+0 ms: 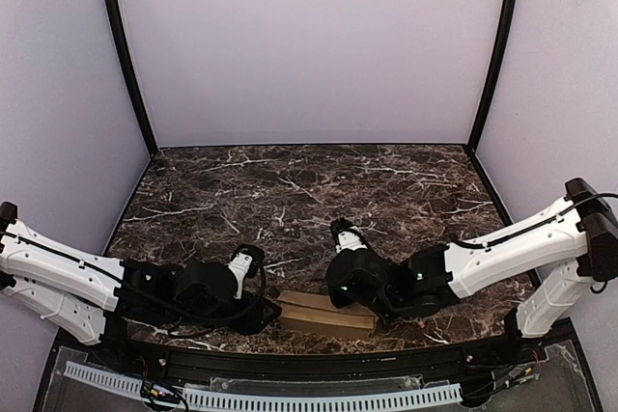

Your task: Fold the paper box

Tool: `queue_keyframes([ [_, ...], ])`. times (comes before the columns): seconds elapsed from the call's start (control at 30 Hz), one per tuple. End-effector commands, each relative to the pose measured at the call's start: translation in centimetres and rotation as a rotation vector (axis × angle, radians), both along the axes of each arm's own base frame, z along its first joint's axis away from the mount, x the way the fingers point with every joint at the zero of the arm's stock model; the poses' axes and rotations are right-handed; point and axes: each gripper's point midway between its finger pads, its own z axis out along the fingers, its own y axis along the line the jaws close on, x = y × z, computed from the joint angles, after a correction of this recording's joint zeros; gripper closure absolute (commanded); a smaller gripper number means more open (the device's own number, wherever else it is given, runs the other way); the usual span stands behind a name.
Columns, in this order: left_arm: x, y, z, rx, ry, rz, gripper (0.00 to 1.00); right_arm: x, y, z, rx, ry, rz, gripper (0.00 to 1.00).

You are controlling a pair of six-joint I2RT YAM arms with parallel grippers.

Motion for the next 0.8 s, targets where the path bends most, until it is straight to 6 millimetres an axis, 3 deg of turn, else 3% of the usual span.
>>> queue_keyframes([
  [0.0,-0.6,0.7,-1.1,0.062,0.002,-0.039,0.54,-0.5,1.0,4.5,0.058,-0.032,0.104,1.00],
  [0.17,-0.3,-0.1,-1.2,0.066,-0.009,-0.042,0.55,-2.9,1.8,8.2,0.191,-0.012,0.303,1.00],
  [0.3,-0.2,-0.8,-1.1,0.065,-0.018,-0.049,0.55,-5.8,1.8,9.4,0.285,0.054,0.484,1.00],
  [0.5,0.0,-1.3,-1.2,0.066,-0.024,-0.054,0.55,-7.3,0.7,7.8,0.278,0.135,0.524,1.00],
  [0.77,0.4,-1.5,-1.4,0.068,-0.016,-0.050,0.55,-7.2,0.0,3.6,0.200,0.209,0.486,1.00],
])
